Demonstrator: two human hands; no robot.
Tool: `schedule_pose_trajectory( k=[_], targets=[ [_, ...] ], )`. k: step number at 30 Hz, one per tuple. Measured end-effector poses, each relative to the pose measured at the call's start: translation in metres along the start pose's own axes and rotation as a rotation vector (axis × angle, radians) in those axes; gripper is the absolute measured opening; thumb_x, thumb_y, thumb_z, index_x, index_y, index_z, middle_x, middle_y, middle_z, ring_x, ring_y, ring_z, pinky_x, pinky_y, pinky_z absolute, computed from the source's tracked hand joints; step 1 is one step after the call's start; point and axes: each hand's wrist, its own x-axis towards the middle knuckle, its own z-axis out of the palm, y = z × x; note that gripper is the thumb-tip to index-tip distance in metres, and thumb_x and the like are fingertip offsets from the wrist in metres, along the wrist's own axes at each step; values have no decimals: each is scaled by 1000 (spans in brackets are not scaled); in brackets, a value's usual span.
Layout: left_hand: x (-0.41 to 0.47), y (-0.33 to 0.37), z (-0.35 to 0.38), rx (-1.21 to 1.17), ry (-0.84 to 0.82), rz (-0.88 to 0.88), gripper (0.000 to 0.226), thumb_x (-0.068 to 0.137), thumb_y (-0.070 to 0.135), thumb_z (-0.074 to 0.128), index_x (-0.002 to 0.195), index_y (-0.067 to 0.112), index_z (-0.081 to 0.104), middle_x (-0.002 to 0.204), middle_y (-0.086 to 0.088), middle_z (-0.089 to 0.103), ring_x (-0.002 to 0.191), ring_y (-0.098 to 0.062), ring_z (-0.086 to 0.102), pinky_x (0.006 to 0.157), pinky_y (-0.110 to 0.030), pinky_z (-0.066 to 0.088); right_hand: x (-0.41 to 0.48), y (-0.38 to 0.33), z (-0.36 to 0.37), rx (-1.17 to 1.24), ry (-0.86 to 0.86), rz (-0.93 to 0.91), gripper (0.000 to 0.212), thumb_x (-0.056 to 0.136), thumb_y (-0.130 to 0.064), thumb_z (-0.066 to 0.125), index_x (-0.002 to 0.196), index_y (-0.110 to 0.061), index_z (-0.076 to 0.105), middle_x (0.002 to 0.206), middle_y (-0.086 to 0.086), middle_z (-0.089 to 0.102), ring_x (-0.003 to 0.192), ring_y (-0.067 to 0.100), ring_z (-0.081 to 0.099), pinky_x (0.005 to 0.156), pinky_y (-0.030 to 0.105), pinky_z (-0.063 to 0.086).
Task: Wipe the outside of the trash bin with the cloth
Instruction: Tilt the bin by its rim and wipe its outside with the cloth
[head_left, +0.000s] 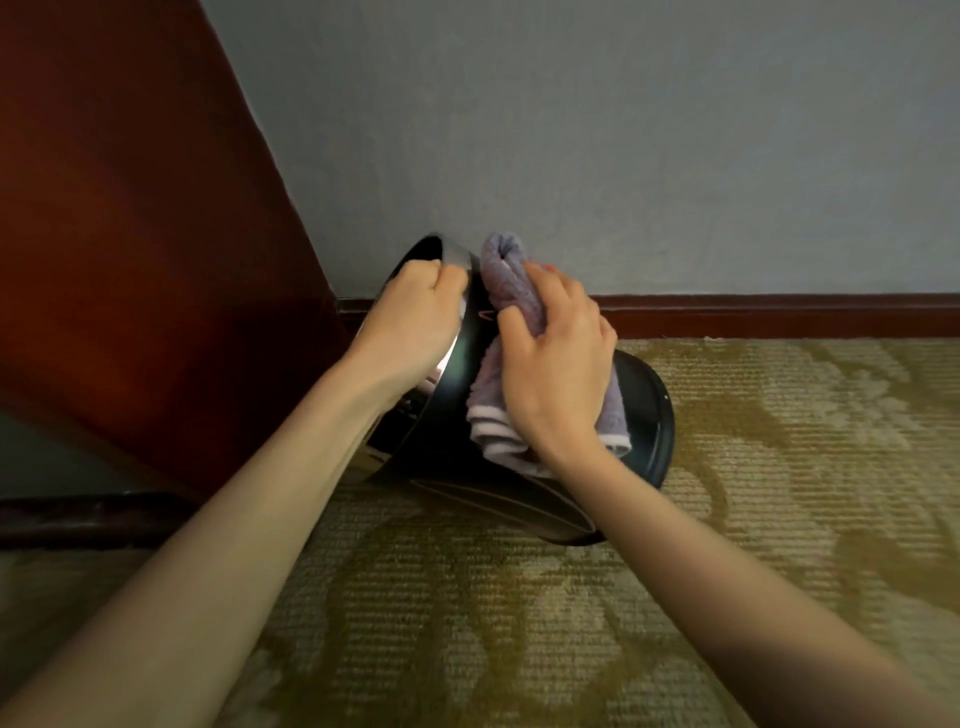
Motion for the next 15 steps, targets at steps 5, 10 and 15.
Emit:
schedule_pose_trajectory(
  k=[5, 10, 15],
  targets=[
    [-5, 6, 7, -3, -36, -28, 35, 95, 19, 38, 61, 17, 40, 62, 1, 44, 62, -18, 41, 57, -35, 29, 36, -1, -7, 66, -99, 138, 24, 81, -29, 44, 89, -21, 65, 84, 3, 67, 85, 30, 60, 84, 44, 45],
    [-16, 9, 13, -46, -56, 8, 32, 97, 21, 37, 73, 3, 49, 72, -7, 52, 74, -31, 51, 70, -44, 40, 91, 7, 1, 12, -310, 379, 21, 75, -33, 57, 81, -14, 64, 88, 9, 64, 90, 33, 62, 78, 37, 45],
    [-19, 9, 16, -34, -78, 70, 35, 99, 24, 36, 81, -2, 53, 77, -10, 56, 74, -26, 53, 70, -42, 39, 114, 13, 11, 5, -396, 498, 50, 77, -37, 63, 116, -6, 60, 120, 15, 62, 105, 33, 60, 88, 36, 48]
  ],
)
